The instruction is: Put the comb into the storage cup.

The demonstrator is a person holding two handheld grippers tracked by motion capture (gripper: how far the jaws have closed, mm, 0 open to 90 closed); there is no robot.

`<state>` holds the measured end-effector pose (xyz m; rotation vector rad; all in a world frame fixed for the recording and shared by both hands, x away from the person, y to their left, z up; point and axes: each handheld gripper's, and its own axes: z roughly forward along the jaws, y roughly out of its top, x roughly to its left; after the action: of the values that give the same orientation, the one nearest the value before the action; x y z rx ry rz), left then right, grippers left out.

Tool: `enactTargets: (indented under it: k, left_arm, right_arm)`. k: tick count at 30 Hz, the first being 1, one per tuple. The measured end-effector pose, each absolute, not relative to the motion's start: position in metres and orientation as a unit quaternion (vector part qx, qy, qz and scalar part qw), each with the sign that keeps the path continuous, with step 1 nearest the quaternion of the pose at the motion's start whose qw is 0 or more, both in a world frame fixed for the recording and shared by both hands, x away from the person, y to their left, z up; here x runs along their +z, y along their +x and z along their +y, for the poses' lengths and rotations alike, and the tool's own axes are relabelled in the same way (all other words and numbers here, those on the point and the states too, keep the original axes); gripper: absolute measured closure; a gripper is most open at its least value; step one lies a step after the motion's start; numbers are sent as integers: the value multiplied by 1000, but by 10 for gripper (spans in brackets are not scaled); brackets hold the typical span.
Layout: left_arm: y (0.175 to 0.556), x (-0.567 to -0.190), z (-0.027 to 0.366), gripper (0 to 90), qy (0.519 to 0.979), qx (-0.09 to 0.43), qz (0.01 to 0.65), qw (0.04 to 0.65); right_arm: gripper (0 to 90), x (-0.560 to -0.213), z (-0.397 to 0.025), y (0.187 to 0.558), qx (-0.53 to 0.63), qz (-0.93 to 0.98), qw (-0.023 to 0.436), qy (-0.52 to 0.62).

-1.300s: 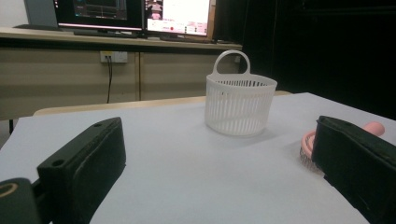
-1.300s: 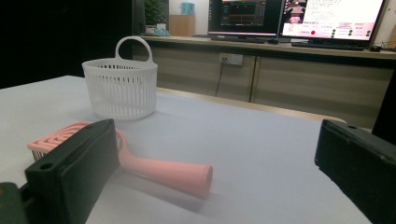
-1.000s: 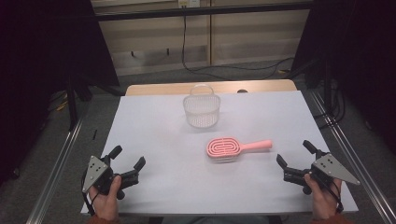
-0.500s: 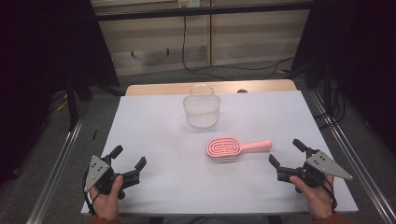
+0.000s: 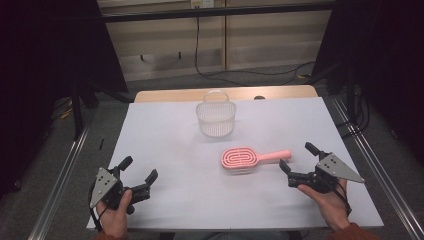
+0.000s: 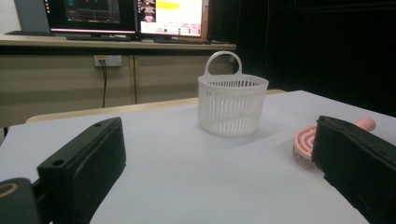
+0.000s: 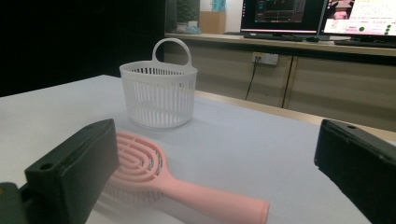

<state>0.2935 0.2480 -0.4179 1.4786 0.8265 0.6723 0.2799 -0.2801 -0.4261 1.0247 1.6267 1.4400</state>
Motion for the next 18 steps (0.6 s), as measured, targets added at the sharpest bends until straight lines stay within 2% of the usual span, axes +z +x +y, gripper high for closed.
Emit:
enactTargets:
  k: [18]
  left_arm:
    - [294, -418, 248, 30, 640, 290, 357, 615]
  right_arm:
    - [19, -415, -263, 308, 567, 632, 360, 387]
